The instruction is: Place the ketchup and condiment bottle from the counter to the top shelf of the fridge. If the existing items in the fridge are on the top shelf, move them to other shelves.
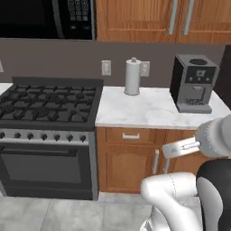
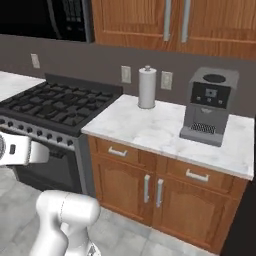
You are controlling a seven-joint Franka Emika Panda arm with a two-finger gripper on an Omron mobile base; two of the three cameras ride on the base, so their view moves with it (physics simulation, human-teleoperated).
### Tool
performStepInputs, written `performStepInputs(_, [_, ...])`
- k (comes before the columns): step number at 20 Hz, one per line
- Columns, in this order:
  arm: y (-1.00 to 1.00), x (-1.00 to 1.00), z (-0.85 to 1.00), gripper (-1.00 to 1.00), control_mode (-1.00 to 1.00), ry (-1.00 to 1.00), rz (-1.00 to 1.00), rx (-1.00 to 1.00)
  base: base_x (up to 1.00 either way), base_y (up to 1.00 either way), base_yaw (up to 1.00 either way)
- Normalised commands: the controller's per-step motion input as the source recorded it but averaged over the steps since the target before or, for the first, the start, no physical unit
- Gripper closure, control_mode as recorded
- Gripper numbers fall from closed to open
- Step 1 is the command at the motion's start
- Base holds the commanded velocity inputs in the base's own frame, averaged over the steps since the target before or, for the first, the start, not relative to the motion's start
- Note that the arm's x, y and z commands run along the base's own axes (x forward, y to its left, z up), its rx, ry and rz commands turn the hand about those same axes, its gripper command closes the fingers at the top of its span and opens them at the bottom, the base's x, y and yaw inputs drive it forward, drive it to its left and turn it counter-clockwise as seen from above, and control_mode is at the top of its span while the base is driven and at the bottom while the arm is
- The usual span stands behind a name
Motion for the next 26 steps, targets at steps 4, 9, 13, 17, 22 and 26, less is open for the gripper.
performStepInputs(4, [0.00,0.00,0.00,-1.00,1.00,0.00,0.00,0.00,0.82,0.07,0.76])
performStepInputs(9, [0.00,0.00,0.00,-1.00,1.00,0.00,0.00,0.00,0.91,0.16,0.71])
performStepInputs(13, [0.00,0.00,0.00,-1.00,1.00,0.00,0.00,0.00,0.94,0.23,0.70])
performStepInputs(17, [0.00,0.00,0.00,-1.00,1.00,0.00,0.00,0.00,0.59,0.36,0.76])
performStepInputs(22, [0.00,0.00,0.00,-1.00,1.00,0.00,0.00,0.00,0.69,0.53,0.69])
performStepInputs(26, [0.00,0.00,0.00,-1.00,1.00,0.00,0.00,0.00,1.00,0.33,0.42])
